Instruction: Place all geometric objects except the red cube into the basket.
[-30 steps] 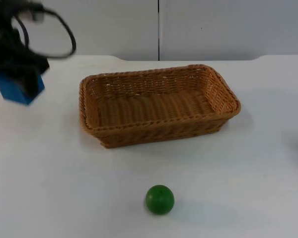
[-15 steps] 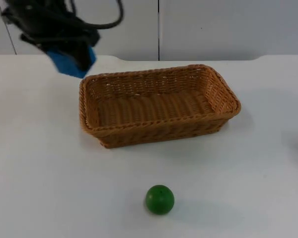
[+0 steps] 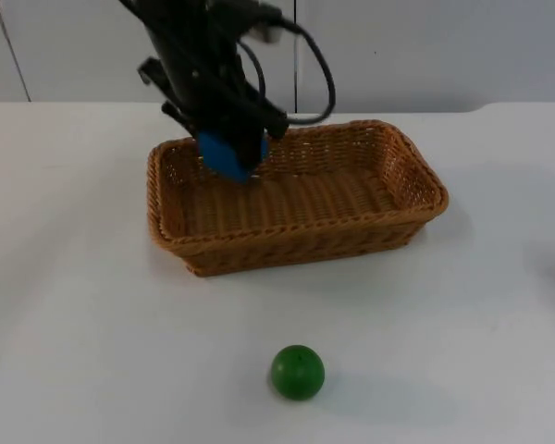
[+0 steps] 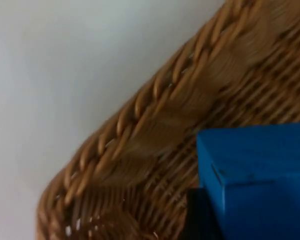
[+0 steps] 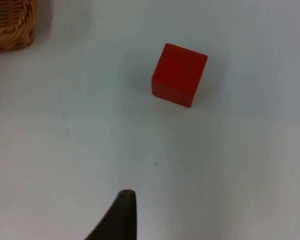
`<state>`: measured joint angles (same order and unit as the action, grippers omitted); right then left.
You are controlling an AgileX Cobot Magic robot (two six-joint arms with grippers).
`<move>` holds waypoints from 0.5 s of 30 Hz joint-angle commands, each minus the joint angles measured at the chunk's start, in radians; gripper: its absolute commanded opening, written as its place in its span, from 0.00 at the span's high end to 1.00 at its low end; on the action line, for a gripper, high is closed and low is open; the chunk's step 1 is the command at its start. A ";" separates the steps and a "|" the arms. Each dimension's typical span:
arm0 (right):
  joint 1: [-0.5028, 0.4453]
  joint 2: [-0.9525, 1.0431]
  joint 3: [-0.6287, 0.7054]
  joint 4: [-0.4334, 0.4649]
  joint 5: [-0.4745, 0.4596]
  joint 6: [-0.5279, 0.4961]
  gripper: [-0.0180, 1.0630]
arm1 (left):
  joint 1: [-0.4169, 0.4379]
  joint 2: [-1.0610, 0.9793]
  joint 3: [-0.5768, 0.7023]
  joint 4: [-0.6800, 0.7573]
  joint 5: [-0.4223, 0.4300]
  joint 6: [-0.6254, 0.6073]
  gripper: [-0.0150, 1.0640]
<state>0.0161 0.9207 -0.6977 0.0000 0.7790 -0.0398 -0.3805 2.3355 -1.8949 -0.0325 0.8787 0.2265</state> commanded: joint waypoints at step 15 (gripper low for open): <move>-0.006 -0.001 -0.004 0.000 -0.017 -0.005 0.01 | -0.021 0.066 -0.024 -0.043 0.062 -0.019 0.18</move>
<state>0.0161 0.9207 -0.6977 0.0000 0.7687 -0.0398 -0.3946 2.4149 -1.9115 -0.0576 0.9227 0.2147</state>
